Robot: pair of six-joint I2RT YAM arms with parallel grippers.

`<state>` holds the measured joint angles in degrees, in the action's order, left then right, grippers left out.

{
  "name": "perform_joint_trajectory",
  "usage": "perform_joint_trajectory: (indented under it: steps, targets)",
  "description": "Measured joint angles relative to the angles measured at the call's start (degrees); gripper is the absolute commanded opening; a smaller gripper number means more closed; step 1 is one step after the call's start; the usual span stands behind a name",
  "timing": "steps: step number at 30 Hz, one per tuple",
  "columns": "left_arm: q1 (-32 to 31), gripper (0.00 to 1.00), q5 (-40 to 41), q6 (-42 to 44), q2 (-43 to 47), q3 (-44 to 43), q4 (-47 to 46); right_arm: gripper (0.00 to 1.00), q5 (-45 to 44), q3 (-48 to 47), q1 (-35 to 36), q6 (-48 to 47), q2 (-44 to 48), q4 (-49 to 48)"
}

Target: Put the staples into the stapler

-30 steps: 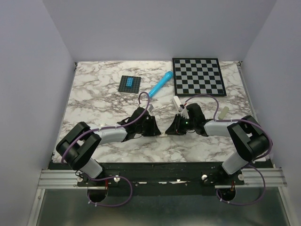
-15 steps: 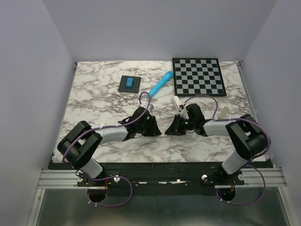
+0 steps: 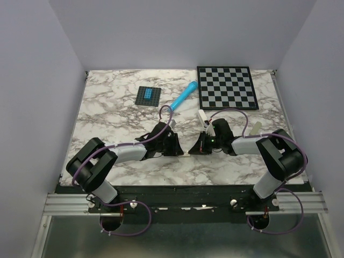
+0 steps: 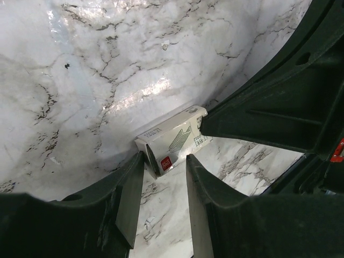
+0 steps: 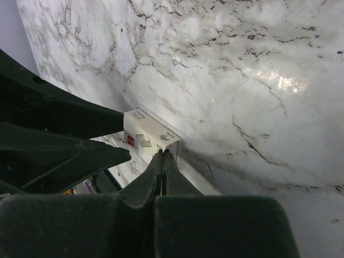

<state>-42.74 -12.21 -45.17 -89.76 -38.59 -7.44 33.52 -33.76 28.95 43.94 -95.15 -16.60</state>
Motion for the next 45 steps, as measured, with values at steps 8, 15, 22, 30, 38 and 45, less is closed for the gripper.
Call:
perform_joint_trajectory:
  steps: [8,15,22,30,38,45]
  targets:
    - [0.0,0.37,1.05,0.15,0.2,-0.04,1.05,0.01,-0.09,0.0,0.31,-0.15,0.22,0.02]
    - [0.0,0.31,2.56,1.2,0.2,-0.94,3.91,0.01,-0.17,0.0,0.76,-0.5,0.35,0.11]
    - [-0.02,0.25,4.07,2.1,0.7,-1.27,5.05,0.01,-0.59,0.0,0.98,-0.5,0.66,0.31]
    - [-0.02,0.18,5.6,2.82,1.6,-1.49,6.8,0.01,-0.76,0.0,1.07,-0.5,0.7,0.42]
    - [-0.02,0.18,6.67,3.91,1.62,-2.14,8.57,0.01,-0.81,-0.02,1.11,-0.52,0.72,0.44]
    - [-0.02,0.17,6.69,4.81,1.6,-2.91,9.77,0.01,-0.9,-0.02,1.4,-0.52,0.72,0.5]
